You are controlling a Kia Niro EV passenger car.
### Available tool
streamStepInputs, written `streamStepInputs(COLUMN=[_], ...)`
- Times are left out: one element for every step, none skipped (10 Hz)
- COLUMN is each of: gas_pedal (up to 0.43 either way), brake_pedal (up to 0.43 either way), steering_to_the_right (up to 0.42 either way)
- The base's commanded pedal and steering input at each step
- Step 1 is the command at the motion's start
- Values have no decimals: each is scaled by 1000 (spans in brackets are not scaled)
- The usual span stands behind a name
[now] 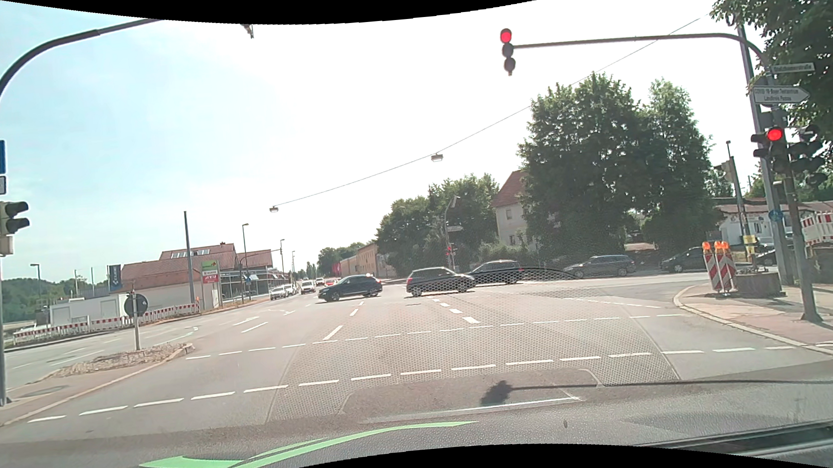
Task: Follow the waypoints while adhering to traffic rules and regulations
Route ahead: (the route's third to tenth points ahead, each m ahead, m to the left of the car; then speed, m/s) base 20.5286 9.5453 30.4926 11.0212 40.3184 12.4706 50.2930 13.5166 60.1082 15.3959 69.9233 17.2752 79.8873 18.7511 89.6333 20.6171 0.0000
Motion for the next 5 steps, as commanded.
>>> streamStepInputs(gas_pedal=[0,0,0,0,0], brake_pedal=[341,348,341,341,341], steering_to_the_right=[-12,-11,-12,-12,-12])
